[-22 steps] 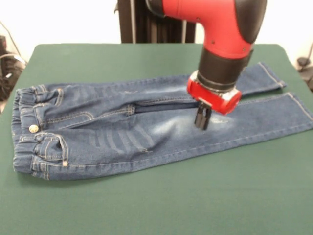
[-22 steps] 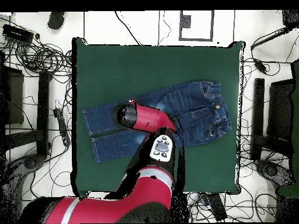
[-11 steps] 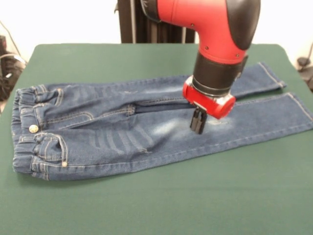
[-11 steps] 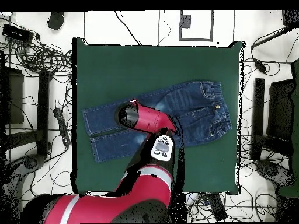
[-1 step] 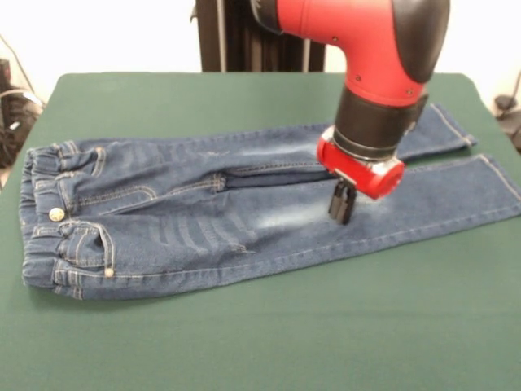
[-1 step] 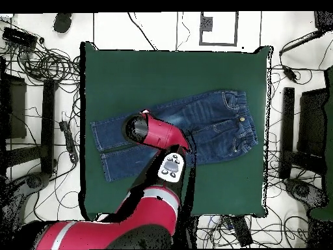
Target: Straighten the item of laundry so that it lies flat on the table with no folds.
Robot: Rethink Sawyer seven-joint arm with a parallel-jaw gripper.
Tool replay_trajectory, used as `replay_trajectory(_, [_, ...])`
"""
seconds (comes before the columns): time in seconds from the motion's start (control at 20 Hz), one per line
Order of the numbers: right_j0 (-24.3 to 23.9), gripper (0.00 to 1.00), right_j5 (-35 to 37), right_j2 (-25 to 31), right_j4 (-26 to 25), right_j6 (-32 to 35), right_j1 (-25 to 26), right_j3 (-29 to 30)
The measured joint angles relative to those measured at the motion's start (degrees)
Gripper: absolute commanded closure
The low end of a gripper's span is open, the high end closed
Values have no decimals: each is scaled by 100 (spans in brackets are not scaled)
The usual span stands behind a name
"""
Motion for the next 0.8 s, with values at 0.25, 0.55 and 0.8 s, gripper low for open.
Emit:
replay_trajectory(0.25, [271, 100, -109, -37, 434, 260, 38, 63])
replay_trajectory(0.55, [402, 100, -263, -37, 688, 420, 42, 130])
replay_trajectory(0.8, [423, 100, -337, -37, 746, 422, 22, 203])
